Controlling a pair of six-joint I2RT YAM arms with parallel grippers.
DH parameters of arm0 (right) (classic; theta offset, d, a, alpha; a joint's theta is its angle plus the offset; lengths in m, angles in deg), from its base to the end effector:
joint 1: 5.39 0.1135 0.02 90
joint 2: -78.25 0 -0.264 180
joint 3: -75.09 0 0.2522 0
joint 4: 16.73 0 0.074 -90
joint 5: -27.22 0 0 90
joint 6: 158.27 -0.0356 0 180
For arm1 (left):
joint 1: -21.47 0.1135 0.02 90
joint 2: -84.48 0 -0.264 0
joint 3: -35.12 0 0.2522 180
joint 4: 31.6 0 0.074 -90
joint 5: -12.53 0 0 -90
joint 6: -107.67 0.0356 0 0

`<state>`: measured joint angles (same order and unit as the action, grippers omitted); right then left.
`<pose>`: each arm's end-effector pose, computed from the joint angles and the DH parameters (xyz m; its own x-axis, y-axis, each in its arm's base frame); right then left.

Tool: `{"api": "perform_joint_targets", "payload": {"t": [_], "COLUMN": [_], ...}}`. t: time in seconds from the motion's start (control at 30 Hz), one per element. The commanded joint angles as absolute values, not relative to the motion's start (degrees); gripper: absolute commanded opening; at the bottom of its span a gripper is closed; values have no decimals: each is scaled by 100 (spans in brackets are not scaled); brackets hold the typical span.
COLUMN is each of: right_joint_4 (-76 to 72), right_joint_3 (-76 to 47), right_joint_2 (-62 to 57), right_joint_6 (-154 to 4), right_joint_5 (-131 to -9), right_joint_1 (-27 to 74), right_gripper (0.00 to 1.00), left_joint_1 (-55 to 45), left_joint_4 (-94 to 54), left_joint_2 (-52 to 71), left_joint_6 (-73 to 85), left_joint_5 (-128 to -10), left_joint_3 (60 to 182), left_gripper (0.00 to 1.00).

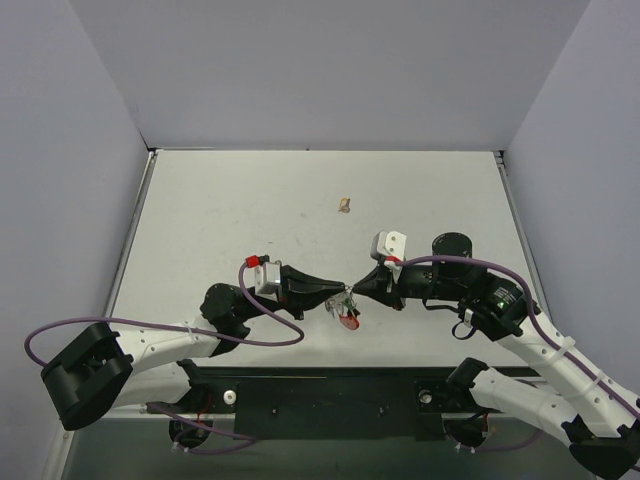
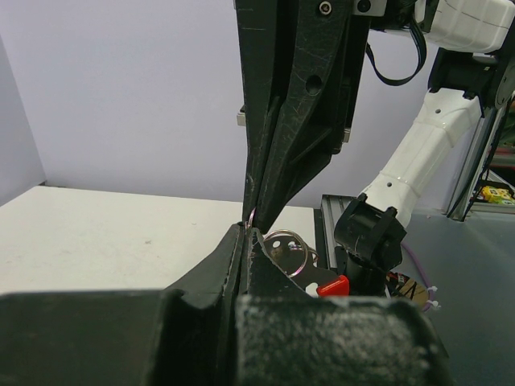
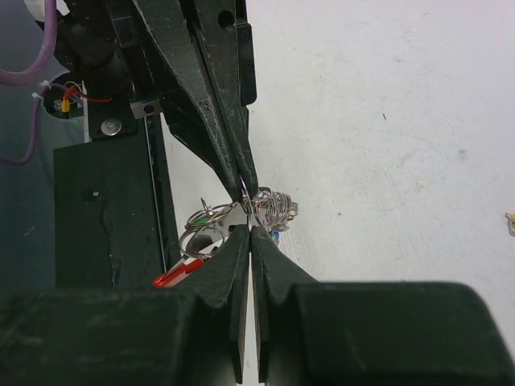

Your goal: Put the keys on the keyring

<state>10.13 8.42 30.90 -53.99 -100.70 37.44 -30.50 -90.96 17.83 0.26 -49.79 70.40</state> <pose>0.1174 0.1386 0.3777 0.1492 -0.1270 -0.9806 -0.9765 0.1373 -0.1664 0.1249 -0.1865 0.2741 -0.0084 -0.4193 -0.9078 0.9932 0.1017 -0.0562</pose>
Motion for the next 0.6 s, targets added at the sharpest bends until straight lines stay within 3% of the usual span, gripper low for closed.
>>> {"api": "perform_joint_targets", "payload": {"t": [0.0,0.57], "right_joint_4": [705,714], "right_joint_3": [868,868], "right_joint_2": [3070,3105], "right_joint_6": [-5517,-5561], "right_joint_5": [-10014,-10207], "right_joint_1": [3759,3759], "right_gripper": [0,0], "left_joint_1": [-3030,-3030], "left_joint_4": [-10098,-10098], "left_joint_2": [1857,1927], "left_joint_6": [-35,53], "left_joint_5": [-4943,-5083], "left_joint_3": [7226,7147], "left_gripper": [0,0]}}
